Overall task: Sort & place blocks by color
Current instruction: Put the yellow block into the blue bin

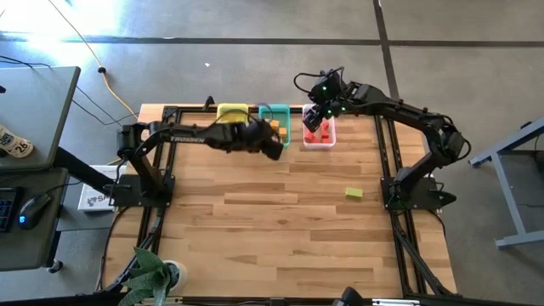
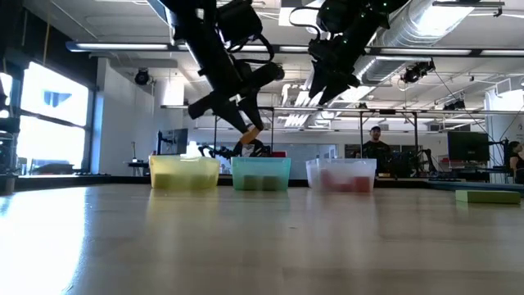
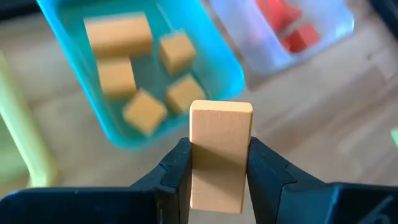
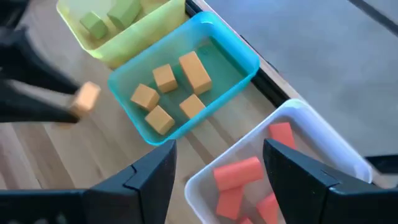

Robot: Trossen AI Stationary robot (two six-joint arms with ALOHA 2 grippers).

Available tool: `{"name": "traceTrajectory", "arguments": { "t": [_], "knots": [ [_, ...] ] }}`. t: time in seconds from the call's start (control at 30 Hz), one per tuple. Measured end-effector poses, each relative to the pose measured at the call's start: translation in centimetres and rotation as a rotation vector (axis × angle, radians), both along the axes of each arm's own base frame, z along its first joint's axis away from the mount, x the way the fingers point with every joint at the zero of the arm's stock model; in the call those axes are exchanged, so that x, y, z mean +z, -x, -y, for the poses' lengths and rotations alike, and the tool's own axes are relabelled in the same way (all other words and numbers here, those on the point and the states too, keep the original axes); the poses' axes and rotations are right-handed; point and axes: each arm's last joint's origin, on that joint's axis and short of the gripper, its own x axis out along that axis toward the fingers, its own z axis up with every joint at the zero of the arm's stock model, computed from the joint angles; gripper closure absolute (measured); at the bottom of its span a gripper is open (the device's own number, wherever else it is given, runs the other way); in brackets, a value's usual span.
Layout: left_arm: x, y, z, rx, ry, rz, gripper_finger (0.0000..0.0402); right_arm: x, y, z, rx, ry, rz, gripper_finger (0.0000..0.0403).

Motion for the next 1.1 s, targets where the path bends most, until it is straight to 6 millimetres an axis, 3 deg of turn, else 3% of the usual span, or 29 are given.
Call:
{"name": "traceTrajectory", "arguments": {
  "t": [0.17,0.43,0.67,1.1],
  "knots": [
    [0.3,0.7,-2.7,-0.028,-0.021,0.032,0.0312,-0.3,0.2,-0.3,-0.067,-0.098,0.007,0.0175],
    [0.5,1.8,-5.1,-0.104,-0.086,-0.008,0.0310,-1.1,0.6,-2.2,-0.183,-0.291,-0.079,0.0175],
    [0.7,2.4,-6.5,-0.137,-0.146,-0.033,0.0299,-1.3,-0.9,-5.4,-0.210,-0.370,-0.084,0.0175],
    [1.1,2.9,-7.9,-0.162,-0.221,-0.040,0.0277,-1.6,-2.2,-12.1,-0.269,-0.313,-0.170,0.0175]
  ]
}}
